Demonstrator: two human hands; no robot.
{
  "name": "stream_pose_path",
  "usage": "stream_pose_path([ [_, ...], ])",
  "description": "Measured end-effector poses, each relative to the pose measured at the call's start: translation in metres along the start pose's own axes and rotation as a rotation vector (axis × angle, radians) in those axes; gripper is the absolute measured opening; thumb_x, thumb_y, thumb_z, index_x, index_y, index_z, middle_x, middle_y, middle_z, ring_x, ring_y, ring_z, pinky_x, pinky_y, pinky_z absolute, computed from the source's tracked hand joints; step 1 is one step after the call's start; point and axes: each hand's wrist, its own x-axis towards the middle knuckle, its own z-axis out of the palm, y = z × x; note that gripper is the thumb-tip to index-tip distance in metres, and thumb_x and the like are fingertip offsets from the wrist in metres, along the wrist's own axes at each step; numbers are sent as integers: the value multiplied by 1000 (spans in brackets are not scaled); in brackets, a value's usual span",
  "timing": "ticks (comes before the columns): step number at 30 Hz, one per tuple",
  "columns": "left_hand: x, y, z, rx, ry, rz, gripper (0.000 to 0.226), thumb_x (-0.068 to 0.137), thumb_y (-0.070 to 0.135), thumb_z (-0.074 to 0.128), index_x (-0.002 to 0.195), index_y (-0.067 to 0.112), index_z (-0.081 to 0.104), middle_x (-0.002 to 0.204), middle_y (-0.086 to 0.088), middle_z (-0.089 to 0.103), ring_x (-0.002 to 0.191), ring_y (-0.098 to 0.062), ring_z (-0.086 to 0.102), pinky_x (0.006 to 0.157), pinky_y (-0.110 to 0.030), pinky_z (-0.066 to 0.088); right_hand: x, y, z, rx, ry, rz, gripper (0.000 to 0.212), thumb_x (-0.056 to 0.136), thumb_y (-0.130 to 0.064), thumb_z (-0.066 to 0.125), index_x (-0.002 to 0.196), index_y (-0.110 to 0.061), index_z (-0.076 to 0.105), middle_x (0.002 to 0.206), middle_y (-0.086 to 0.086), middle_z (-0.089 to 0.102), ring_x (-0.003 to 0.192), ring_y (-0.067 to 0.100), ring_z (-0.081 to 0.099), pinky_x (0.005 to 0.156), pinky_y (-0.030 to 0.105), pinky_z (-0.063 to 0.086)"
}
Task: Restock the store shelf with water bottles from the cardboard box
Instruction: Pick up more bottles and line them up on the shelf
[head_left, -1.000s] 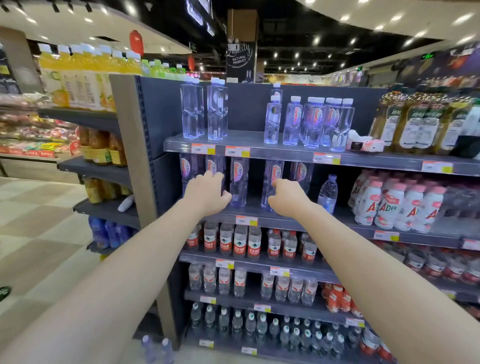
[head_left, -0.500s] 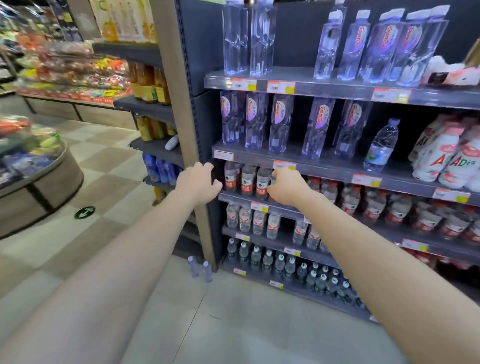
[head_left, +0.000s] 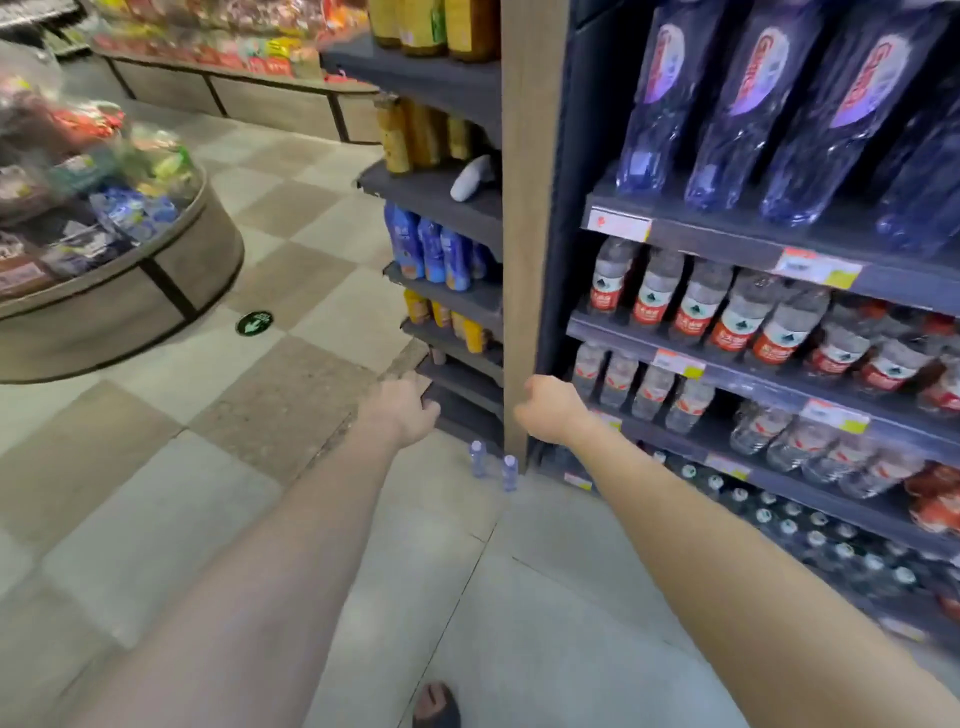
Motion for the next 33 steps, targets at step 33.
stream_pose_path([
  [33, 433, -165, 471, 176, -552, 33, 68, 100, 50, 62, 158, 24, 36, 130, -7, 68, 121, -31, 64, 94, -41, 55, 427, 217, 469, 178, -284, 612, 64, 96, -37, 63, 148, -8, 38, 142, 16, 55, 130, 36, 52, 98, 41, 47],
])
